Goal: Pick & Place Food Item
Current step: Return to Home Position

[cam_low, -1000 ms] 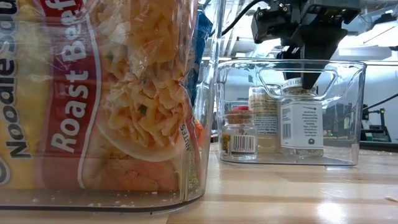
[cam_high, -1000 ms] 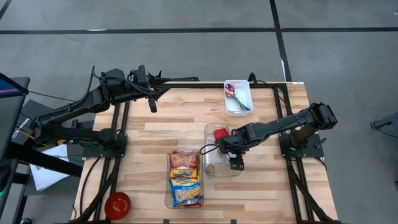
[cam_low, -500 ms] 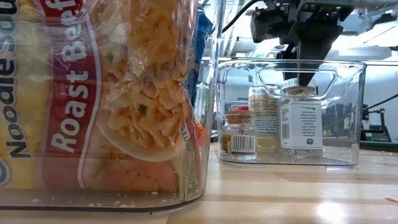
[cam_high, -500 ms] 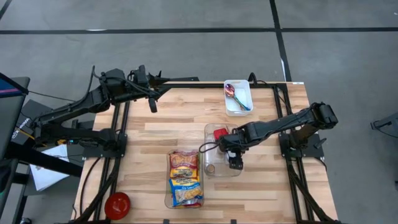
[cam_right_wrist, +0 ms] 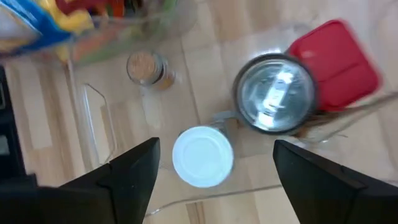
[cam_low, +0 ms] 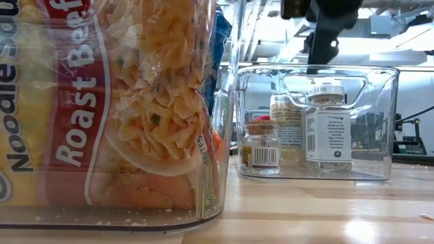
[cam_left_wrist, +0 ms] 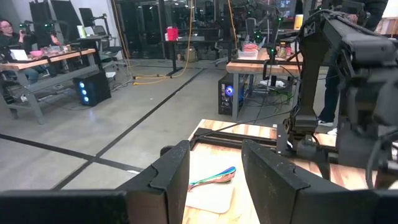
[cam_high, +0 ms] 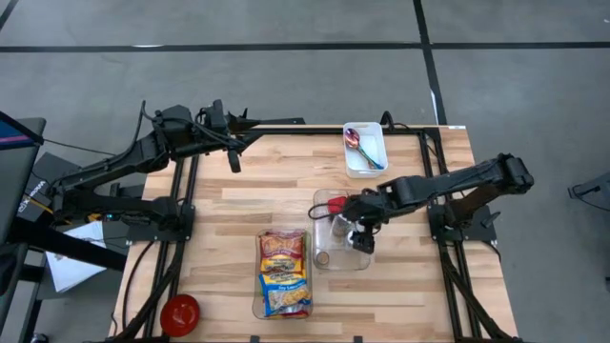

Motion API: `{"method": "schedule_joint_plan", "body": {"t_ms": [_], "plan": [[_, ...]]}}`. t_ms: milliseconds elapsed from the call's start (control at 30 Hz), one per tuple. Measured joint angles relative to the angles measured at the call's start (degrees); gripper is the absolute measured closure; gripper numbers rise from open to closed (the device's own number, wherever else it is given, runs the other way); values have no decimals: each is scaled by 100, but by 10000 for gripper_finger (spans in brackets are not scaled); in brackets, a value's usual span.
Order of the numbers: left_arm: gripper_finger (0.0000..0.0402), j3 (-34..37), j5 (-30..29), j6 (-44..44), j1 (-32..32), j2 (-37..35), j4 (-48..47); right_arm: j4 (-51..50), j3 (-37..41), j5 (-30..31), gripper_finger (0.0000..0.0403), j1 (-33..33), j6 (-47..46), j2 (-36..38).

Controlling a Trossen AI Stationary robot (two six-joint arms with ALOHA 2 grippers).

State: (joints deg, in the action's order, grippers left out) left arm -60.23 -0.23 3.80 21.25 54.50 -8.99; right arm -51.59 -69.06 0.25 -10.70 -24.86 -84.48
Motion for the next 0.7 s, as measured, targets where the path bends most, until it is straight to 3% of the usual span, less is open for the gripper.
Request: {"method": "schedule_joint_plan", "body": {"t_ms": [467,600,700], "plan": [[262,0,-27,-18,1,0,-221,-4,-2,860,104,106,-385,1434],[262,0,-26,-20,0,0,-450,37,-4,1414,137,-11,-610,1791],[262,0,-24,-23,0,0,-575,25,-4,1661,189,-102,-662,1941]]}}
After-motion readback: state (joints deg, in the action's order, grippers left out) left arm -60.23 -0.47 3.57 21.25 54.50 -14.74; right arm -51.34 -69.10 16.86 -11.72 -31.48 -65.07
